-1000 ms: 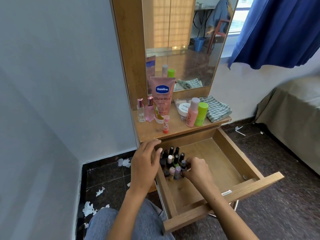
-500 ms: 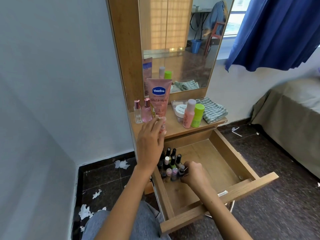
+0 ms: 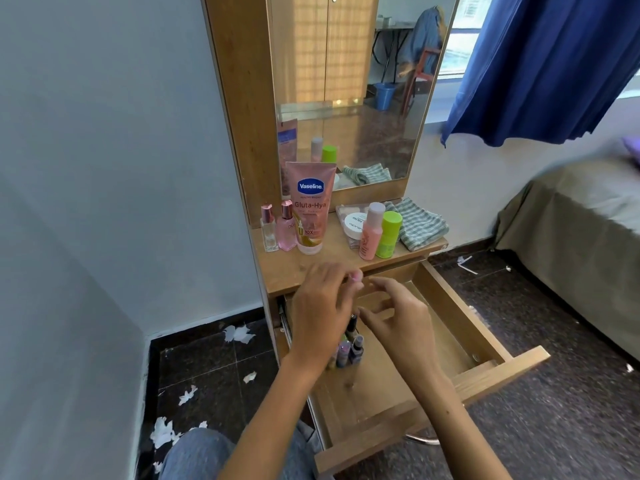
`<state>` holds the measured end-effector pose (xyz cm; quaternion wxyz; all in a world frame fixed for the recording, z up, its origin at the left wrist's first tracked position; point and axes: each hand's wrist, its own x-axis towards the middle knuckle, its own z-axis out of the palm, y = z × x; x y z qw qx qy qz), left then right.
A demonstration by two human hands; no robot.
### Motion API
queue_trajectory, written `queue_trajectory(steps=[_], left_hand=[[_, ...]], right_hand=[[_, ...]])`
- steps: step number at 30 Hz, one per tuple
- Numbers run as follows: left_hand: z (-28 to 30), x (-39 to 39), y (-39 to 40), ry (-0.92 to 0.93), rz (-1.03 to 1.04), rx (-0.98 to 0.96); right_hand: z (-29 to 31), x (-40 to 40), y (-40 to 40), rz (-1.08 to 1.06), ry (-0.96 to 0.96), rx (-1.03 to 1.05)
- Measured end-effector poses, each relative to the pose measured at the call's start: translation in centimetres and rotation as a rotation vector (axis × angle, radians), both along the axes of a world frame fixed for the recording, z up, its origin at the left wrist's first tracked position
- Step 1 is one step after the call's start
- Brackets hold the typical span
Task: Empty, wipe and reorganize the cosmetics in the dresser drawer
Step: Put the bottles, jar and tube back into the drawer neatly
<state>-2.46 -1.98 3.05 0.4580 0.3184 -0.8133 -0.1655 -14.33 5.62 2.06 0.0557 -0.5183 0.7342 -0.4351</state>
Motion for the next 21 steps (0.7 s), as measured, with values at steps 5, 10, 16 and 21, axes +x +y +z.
queue_trajectory(steps=[5, 10, 16, 21], left_hand=[[-0.7, 0.5, 2.8, 0.051, -0.095, 0.080], [-2.2, 2.5, 2.8, 0.012, 0.007, 0.153], [-3.6, 4.5, 3.0, 0.075, 0.098, 0.229], [-4.2, 5.0, 3.3, 0.062, 0.123, 0.239]], right_hand=[[-0.2, 0.2, 0.1, 0.035, 0.120, -0.046], [-3.4, -1.8, 0.3, -0.077, 0.067, 0.263], [-5.3, -2.1, -0.4, -0.015, 0.058, 0.518], [-5.8, -2.0, -0.9, -0.005, 0.061, 0.641]])
